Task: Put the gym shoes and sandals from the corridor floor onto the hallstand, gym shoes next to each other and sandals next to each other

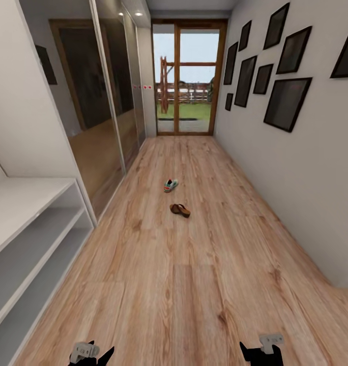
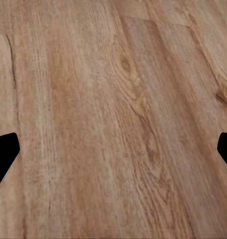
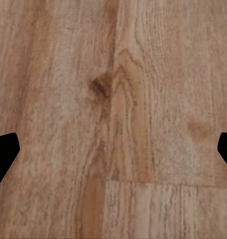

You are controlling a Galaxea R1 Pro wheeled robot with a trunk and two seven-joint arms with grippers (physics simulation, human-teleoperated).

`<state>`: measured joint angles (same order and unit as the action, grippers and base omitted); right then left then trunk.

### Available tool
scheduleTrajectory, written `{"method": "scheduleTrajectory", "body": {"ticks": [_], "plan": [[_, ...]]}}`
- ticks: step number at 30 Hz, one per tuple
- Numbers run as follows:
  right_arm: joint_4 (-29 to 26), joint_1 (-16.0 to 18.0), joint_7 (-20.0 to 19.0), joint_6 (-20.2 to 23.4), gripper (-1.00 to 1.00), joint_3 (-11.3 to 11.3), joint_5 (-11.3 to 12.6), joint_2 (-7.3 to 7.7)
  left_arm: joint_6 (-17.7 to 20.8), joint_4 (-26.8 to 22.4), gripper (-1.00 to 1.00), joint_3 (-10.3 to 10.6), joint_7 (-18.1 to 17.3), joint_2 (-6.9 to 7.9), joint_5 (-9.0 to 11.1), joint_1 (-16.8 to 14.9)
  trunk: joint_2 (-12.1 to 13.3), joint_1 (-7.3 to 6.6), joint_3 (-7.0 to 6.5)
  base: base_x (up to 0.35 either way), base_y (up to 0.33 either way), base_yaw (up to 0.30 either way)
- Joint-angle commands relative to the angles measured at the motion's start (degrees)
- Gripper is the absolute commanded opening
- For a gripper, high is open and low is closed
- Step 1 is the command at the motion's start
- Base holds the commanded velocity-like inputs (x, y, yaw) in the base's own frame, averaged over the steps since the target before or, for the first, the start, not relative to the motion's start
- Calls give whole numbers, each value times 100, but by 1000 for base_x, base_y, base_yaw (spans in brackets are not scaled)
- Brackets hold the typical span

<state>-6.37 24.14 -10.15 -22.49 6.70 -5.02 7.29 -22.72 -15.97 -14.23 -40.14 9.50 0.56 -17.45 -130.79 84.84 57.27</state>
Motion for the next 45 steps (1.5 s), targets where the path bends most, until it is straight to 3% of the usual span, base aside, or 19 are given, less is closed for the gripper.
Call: {"method": "scheduleTrajectory", "body": {"ticks": [1, 24, 45], "plan": [[5, 3, -23, -18, 100, 50, -52, 0, -5, 7, 100, -27, -38, -1, 5, -4, -2, 2, 5, 339, 0, 0], [-4, 3, -38, -21, 100, 50, -43, -5, -5, 7, 100, -27, -38, -1, 5, -4, -2, 2, 5, 339, -4, 0], [-4, 3, -39, -21, 100, 50, -43, -2, -5, 7, 100, -27, -38, -1, 5, -4, -2, 2, 5, 329, -93, 0]]}}
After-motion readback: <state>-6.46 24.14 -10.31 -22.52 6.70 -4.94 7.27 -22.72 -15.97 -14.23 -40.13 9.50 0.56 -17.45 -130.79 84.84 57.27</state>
